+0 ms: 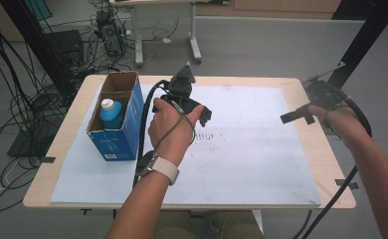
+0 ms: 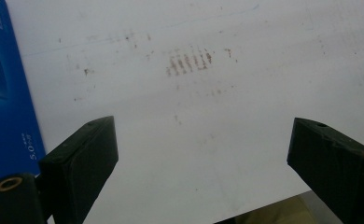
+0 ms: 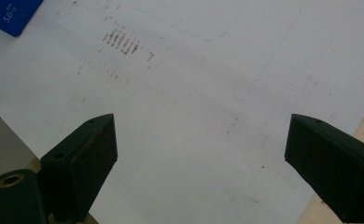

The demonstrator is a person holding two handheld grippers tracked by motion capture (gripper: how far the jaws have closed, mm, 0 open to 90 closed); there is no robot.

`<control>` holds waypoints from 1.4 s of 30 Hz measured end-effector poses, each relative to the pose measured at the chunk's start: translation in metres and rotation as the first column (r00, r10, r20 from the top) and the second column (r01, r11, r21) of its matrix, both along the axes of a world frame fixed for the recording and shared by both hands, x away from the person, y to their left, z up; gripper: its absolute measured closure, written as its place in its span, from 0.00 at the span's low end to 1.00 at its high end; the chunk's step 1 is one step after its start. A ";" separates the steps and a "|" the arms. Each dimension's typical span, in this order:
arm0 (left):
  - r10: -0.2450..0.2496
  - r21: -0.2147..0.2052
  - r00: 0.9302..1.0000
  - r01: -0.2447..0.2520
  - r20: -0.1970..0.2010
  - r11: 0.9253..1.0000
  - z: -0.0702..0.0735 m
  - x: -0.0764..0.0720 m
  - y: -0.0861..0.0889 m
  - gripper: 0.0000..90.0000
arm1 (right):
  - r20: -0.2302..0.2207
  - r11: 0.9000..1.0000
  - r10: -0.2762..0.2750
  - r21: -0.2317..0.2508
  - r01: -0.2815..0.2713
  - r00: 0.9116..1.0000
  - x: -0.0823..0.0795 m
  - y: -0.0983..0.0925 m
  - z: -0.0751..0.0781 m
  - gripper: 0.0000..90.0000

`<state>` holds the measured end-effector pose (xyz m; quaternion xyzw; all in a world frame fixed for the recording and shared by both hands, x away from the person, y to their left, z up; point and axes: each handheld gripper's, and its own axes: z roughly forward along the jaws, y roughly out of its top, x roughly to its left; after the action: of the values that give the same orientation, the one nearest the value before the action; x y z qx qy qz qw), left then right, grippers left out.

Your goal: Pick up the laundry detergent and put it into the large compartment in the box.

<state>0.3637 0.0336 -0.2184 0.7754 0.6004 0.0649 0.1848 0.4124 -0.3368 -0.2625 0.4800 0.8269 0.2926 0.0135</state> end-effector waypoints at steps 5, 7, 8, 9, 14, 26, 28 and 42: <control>-0.005 0.001 1.000 0.005 -0.002 1.000 0.000 0.001 0.000 0.10 | -0.007 1.000 0.001 0.001 -0.001 1.000 0.001 0.002 -0.004 0.10; -0.005 0.000 1.000 0.005 -0.001 1.000 0.000 0.001 0.000 0.10 | -0.011 1.000 0.003 0.000 -0.003 1.000 0.002 0.002 -0.006 0.10; -0.007 0.000 1.000 0.007 -0.001 1.000 -0.001 0.001 0.000 0.10 | -0.011 1.000 0.004 -0.001 -0.004 1.000 0.002 0.003 -0.006 0.10; -0.007 0.002 1.000 0.007 -0.002 1.000 -0.001 0.001 0.000 0.10 | -0.013 1.000 0.003 0.000 -0.003 1.000 0.002 0.003 -0.006 0.10; -0.003 -0.003 1.000 0.003 0.000 1.000 -0.002 0.001 0.002 0.10 | -0.011 1.000 0.008 -0.001 -0.008 1.000 0.003 0.005 -0.006 0.10; -0.004 -0.004 1.000 0.004 0.001 1.000 -0.005 0.003 0.002 0.10 | -0.014 1.000 0.008 0.000 -0.008 1.000 0.002 0.005 -0.010 0.10; -0.010 -0.003 1.000 0.010 -0.002 1.000 -0.005 0.003 0.001 0.10 | -0.014 1.000 0.006 0.001 -0.006 1.000 0.001 0.004 -0.011 0.10; -0.014 0.001 1.000 0.014 0.002 1.000 -0.007 0.004 0.000 0.10 | 0.000 1.000 0.013 -0.005 -0.013 1.000 0.000 0.006 -0.011 0.10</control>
<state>0.3678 0.0331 -0.2254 0.7796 0.5946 0.0648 0.1855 0.4121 -0.3304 -0.2738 0.4747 0.8307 0.2907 0.0127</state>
